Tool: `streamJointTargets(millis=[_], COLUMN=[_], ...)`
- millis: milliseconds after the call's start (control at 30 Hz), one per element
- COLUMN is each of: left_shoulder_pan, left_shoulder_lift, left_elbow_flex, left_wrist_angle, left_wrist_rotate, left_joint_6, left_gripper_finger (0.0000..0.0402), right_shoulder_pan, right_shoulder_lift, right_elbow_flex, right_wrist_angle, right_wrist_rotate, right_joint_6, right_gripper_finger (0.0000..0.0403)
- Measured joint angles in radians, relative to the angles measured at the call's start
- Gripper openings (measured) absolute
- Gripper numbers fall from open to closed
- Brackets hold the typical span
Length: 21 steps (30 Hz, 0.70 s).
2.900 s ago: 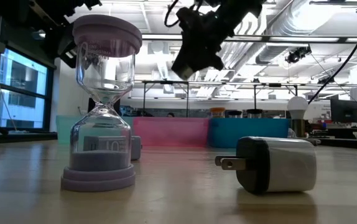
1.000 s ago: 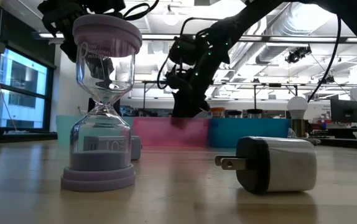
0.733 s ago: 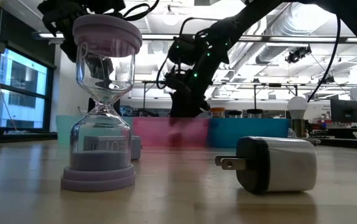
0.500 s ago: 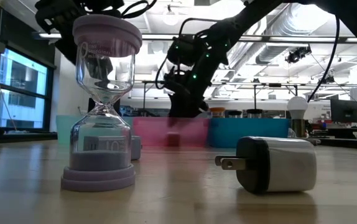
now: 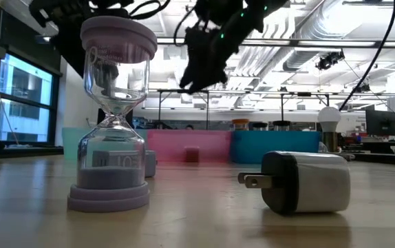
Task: Pick & Place Office items
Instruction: Put the purple digital clock into the light blue bin
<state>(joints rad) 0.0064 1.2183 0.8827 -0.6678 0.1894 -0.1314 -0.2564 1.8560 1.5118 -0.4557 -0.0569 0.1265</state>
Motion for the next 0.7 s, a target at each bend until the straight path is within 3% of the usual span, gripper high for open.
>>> streamJointTargets(millis=[167, 433, 633, 700], left_shoulder_pan=[0.007, -0.039, -0.172, -0.233], left_shoulder_lift=[-0.039, -0.063, -0.064, -0.064], left_elbow_flex=[0.056, 0.067, 0.073, 0.079], left_wrist_angle=[-0.146, -0.179, -0.198, -0.196], left_wrist_rotate=[0.065, 0.224, 0.22, 0.162], left_joint_6=[-0.077, -0.252, -0.32, -0.35], left_gripper_finger=[0.0199, 0.0199, 0.0199, 0.0199], right_shoulder_pan=[0.058, 0.155, 0.224, 0.24], right_shoulder_lift=[-0.043, -0.047, -0.047, -0.047], right_elbow_flex=[-0.001, -0.001, -0.001, -0.001], right_wrist_angle=[-0.054, -0.081, -0.08, -0.08], right_wrist_rotate=[0.005, 0.035, 0.108, 0.109], right_joint_6=[0.0, 0.031, 0.038, 0.056], right_gripper_finger=[0.0213, 0.0213, 0.0213, 0.0213])
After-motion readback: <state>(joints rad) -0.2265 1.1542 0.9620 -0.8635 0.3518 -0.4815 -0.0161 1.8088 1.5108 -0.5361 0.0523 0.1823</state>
